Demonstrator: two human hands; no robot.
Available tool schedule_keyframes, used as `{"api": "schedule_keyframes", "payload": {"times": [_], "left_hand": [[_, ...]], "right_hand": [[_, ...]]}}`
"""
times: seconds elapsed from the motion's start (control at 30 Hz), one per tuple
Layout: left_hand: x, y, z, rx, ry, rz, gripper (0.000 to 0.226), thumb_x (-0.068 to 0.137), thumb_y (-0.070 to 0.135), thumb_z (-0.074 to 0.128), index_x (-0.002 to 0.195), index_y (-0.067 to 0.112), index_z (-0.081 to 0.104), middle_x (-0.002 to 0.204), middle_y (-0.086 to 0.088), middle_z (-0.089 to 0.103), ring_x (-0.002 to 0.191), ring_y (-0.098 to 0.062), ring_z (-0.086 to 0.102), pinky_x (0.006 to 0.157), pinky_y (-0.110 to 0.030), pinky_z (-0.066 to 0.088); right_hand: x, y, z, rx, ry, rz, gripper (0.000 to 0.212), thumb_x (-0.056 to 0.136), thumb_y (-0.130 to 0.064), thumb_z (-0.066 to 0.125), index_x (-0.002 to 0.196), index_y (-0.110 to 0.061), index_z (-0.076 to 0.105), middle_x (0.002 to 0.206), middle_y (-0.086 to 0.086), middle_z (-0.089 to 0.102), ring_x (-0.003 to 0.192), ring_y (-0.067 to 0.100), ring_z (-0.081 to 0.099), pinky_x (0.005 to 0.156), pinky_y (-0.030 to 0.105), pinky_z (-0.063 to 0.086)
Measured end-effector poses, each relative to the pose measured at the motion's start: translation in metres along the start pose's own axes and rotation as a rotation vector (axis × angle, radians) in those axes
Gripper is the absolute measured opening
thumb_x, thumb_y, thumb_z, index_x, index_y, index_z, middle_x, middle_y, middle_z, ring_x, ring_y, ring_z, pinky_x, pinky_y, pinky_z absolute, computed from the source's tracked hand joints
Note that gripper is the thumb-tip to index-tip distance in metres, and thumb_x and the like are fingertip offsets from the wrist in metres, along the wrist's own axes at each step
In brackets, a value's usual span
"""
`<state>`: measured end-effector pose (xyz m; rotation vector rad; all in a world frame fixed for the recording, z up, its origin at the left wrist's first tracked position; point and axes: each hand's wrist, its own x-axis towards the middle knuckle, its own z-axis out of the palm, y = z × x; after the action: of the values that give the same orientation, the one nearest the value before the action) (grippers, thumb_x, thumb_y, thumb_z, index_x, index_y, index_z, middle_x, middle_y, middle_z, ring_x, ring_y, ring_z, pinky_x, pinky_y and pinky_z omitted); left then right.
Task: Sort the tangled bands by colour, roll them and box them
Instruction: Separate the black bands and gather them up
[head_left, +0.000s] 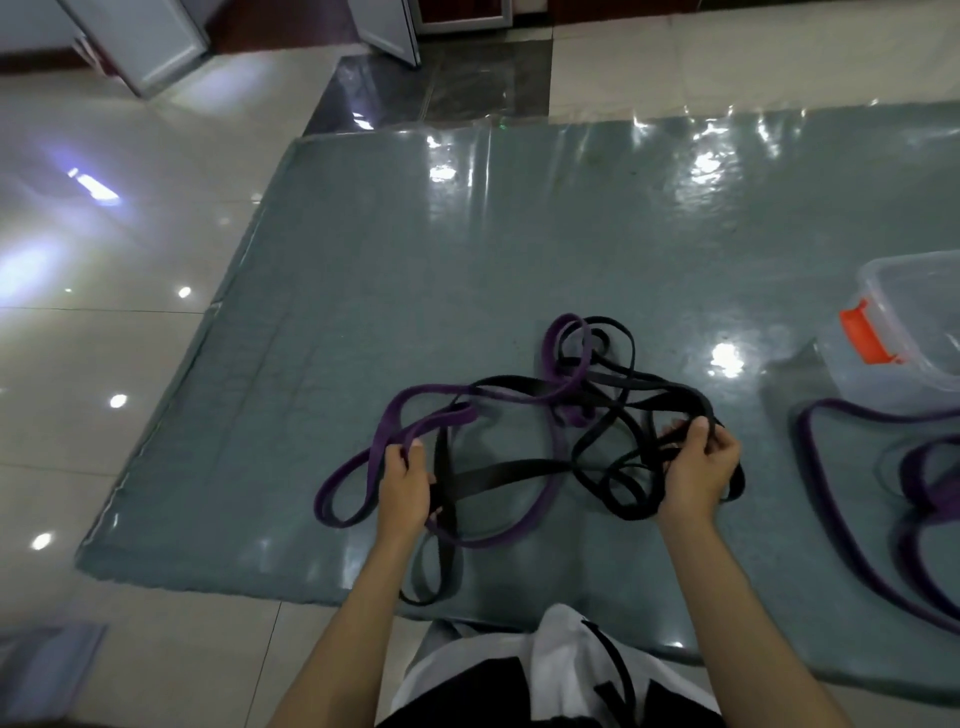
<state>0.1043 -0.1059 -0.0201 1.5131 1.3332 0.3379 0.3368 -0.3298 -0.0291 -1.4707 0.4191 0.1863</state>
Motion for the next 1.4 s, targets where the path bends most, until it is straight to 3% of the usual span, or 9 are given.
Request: {"api": "schedule_keyframes", "payload": {"times": [0.1,0.3,0.47,0.6,0.7,1.0,1.17,1.3,1.4], "left_hand": [[0.003,0.0,-0.004,0.137,-0.195,-0.001,0.031,0.107,0.046,0.053,0.094,0.019,0.061,0.083,-0.004,0.071,0.083,-0.023,0.069,0.076,-0.038,0.054],[-0.01,0.003,-0.004,0.259,-0.605,0.03,0.038,0.1,0.057,0.063,0.071,0.031,0.067,0.074,0.015,0.074,0.072,0.0,0.069,0.066,-0.009,0.047],[-0.008,-0.001,0.002,0.318,-0.74,0.035,0.036,0.111,0.036,0.049,0.098,0.025,0.08,0.1,0.009,0.079,0.097,-0.009,0.073,0.093,-0.024,0.053],[0.004,-0.013,0.009,0.533,-0.431,0.227,0.004,0.098,0.02,0.073,0.096,0.023,0.075,0.098,0.007,0.07,0.09,-0.014,0.067,0.081,-0.027,0.055],[0.005,-0.021,0.014,0.562,-0.199,0.213,0.032,0.084,0.018,0.085,0.097,0.021,0.056,0.101,0.005,0.056,0.087,-0.014,0.058,0.074,-0.028,0.049],[0.021,-0.038,0.002,0.433,-0.146,0.139,0.02,0.092,0.008,0.071,0.093,0.015,0.053,0.081,0.0,0.062,0.075,-0.02,0.062,0.065,-0.036,0.053],[0.036,-0.034,-0.035,0.213,0.173,0.124,0.042,0.092,-0.001,0.072,0.103,0.027,0.041,0.095,-0.002,0.061,0.074,-0.021,0.064,0.062,-0.03,0.05],[0.041,-0.036,-0.061,0.245,0.134,0.22,0.037,0.097,-0.002,0.065,0.106,0.029,0.048,0.113,-0.011,0.057,0.089,-0.037,0.066,0.075,-0.052,0.059],[0.041,-0.037,-0.07,0.326,0.181,0.325,0.027,0.099,-0.002,0.062,0.102,0.025,0.059,0.12,0.004,0.052,0.092,-0.022,0.066,0.078,-0.038,0.06]], "right_hand": [[0.006,0.007,-0.009,-0.065,-0.089,0.15,0.037,0.108,-0.029,0.056,0.141,-0.012,0.052,0.128,0.013,0.071,0.115,0.024,0.069,0.104,0.045,0.057],[-0.005,0.009,-0.015,-0.241,-0.19,0.047,0.051,0.104,-0.015,0.061,0.153,-0.02,0.048,0.143,0.005,0.062,0.128,0.019,0.061,0.112,0.042,0.05],[-0.013,0.003,-0.004,-0.578,-0.155,-0.16,0.074,0.103,-0.013,0.063,0.166,-0.014,0.024,0.174,0.009,0.012,0.16,0.027,0.012,0.126,0.041,0.021],[-0.016,0.004,0.003,-0.665,-0.269,-0.46,0.047,0.102,-0.009,0.063,0.148,-0.014,0.053,0.167,0.008,0.028,0.157,0.024,0.022,0.123,0.037,0.026],[-0.012,0.008,0.013,-0.691,-0.409,-0.538,0.034,0.102,-0.009,0.063,0.135,-0.016,0.063,0.152,0.005,0.046,0.146,0.021,0.039,0.123,0.042,0.035],[-0.005,0.024,0.031,-0.936,-0.956,-0.54,0.022,0.1,-0.017,0.07,0.122,-0.019,0.071,0.113,-0.005,0.071,0.108,0.013,0.067,0.099,0.035,0.055],[-0.009,0.034,0.04,-1.005,-1.045,-0.546,0.019,0.101,-0.016,0.068,0.119,-0.017,0.072,0.105,-0.005,0.075,0.097,0.013,0.071,0.089,0.038,0.06],[-0.013,0.038,0.046,-1.096,-1.1,-0.619,0.019,0.098,-0.017,0.071,0.117,-0.016,0.074,0.106,-0.003,0.077,0.099,0.015,0.071,0.087,0.04,0.06],[-0.015,0.039,0.051,-1.132,-1.093,-0.661,0.018,0.096,-0.016,0.073,0.114,-0.017,0.075,0.107,-0.004,0.078,0.099,0.016,0.072,0.085,0.038,0.06]]}}
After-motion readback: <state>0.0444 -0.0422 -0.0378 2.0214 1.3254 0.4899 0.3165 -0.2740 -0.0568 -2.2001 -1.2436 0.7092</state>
